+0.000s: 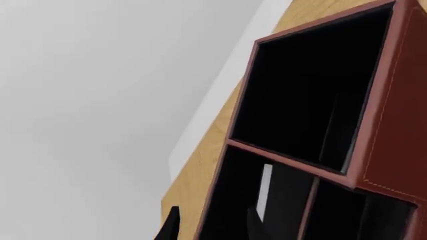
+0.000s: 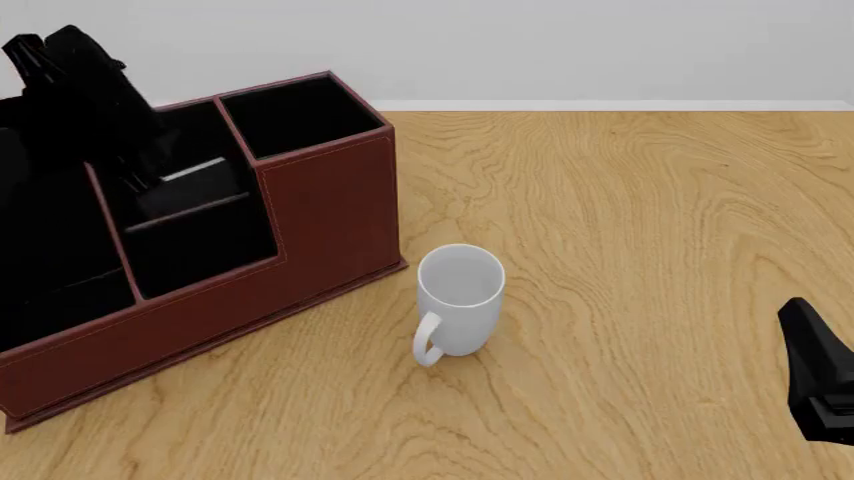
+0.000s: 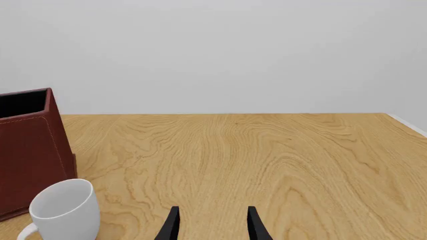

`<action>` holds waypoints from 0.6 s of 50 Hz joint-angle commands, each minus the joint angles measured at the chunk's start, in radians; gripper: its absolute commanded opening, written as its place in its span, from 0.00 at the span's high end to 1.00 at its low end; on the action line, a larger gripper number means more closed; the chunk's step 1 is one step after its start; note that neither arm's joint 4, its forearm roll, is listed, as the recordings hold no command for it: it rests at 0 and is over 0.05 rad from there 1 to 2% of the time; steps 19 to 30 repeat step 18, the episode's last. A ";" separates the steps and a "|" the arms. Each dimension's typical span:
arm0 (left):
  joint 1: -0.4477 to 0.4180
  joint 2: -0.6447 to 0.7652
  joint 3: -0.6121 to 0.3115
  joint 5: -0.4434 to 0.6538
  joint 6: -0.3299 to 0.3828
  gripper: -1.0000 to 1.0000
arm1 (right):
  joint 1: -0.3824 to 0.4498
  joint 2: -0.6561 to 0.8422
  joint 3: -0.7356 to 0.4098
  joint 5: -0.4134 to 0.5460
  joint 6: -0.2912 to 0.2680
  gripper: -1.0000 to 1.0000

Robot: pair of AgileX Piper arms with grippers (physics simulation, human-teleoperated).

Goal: Pick up the book and place it in the front compartment of the caddy.

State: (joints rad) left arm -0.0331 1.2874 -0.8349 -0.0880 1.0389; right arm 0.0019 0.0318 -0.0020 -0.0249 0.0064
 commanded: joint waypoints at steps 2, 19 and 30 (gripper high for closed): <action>-0.026 -0.147 0.020 0.096 -0.003 0.00 | 0.000 0.000 0.000 0.000 0.000 0.00; -0.157 -0.428 0.065 0.306 -0.048 0.00 | 0.000 0.000 0.000 0.000 0.000 0.00; -0.157 -0.428 0.065 0.306 -0.048 0.00 | 0.000 0.000 0.000 0.000 0.000 0.00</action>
